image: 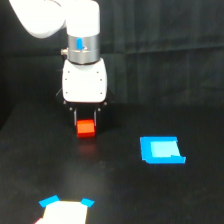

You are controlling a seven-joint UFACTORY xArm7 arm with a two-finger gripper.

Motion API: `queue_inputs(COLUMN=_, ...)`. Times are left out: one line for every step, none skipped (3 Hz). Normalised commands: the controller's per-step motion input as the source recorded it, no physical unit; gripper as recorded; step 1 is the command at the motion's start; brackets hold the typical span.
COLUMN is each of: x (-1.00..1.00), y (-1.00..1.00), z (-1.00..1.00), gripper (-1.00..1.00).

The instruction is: Pick up the red object from the table

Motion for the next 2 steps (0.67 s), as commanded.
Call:
queue_inputs(x=-0.03, y=-0.81, z=0.90, gripper=-1.00)
queue_inputs(x=-0.69, y=-1.00, z=1.00, gripper=-0.64)
